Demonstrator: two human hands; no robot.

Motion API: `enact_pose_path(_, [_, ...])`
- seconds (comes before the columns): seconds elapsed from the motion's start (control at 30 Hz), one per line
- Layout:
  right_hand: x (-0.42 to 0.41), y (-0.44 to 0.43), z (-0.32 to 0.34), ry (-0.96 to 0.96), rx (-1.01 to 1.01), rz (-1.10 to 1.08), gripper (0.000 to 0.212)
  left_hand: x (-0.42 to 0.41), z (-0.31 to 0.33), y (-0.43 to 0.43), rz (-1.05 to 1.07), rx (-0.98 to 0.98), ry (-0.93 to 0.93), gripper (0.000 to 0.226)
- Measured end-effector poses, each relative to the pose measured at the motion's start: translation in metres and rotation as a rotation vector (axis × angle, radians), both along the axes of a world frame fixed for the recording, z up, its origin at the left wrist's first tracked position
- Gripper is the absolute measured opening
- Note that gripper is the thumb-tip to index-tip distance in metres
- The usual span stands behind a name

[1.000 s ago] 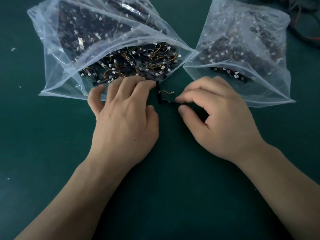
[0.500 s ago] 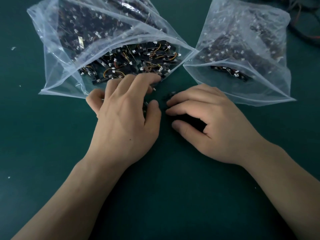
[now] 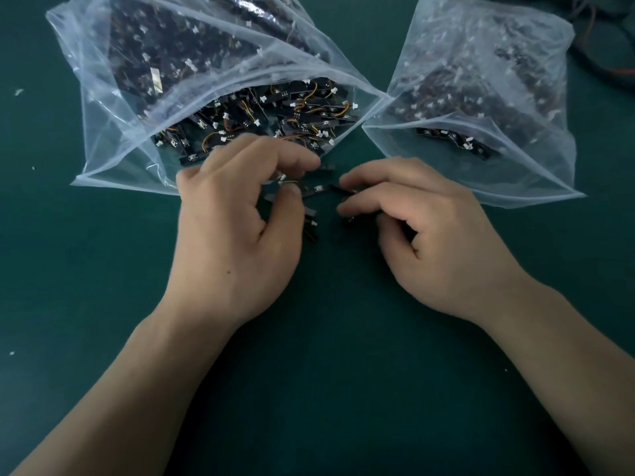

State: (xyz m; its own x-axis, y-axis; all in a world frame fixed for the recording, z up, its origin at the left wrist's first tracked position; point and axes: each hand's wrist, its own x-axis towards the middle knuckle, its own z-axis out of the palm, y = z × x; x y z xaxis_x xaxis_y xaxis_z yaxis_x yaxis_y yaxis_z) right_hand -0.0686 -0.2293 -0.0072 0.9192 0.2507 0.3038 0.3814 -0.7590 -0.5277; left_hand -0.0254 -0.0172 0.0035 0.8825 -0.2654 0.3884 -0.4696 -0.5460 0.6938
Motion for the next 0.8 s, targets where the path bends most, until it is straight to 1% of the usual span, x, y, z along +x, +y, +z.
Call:
enact_pose_path(0.03, [0.0,0.0,0.0,-0.005,0.008,-0.03,0.051,0.003,0.0,0.003,-0.018,-0.021,-0.023,0.03])
enact_pose_path(0.07, [0.0,0.0,0.0,-0.013,0.006,-0.054,0.052,0.006,0.001,0.007,-0.047,-0.019,-0.043,0.032])
enact_pose_path(0.13, [0.0,-0.001,0.0,-0.042,-0.026,-0.077,0.043,0.01,0.002,0.016,-0.136,0.013,-0.06,0.034])
enact_pose_path(0.2, [0.0,0.0,0.001,-0.063,-0.066,-0.089,0.034,0.012,0.001,0.025,-0.201,0.059,-0.037,0.032])
enact_pose_path(0.3, [0.0,0.001,0.0,-0.033,-0.098,-0.097,0.026,0.011,0.0,0.029,-0.227,0.131,0.026,0.031])
enact_pose_path(0.4, [0.0,0.002,0.003,-0.034,-0.07,-0.085,0.007,0.007,0.001,0.025,-0.26,0.204,0.074,0.027])
enact_pose_path(0.57, [-0.002,0.001,0.004,0.011,-0.05,-0.078,0.016,0.004,0.002,0.029,-0.262,0.176,0.067,0.025])
enact_pose_path(0.63, [-0.002,0.001,0.003,0.023,-0.072,-0.077,0.017,0.004,0.001,0.032,-0.249,0.161,0.047,0.029])
enact_pose_path(0.73, [-0.002,0.002,0.003,0.033,-0.081,-0.082,0.015,0.005,-0.004,0.038,-0.227,0.217,0.025,0.039])
enact_pose_path(0.8, [-0.002,0.002,0.004,0.05,-0.09,-0.078,0.019,0.005,-0.007,0.038,-0.234,0.27,0.013,0.036])
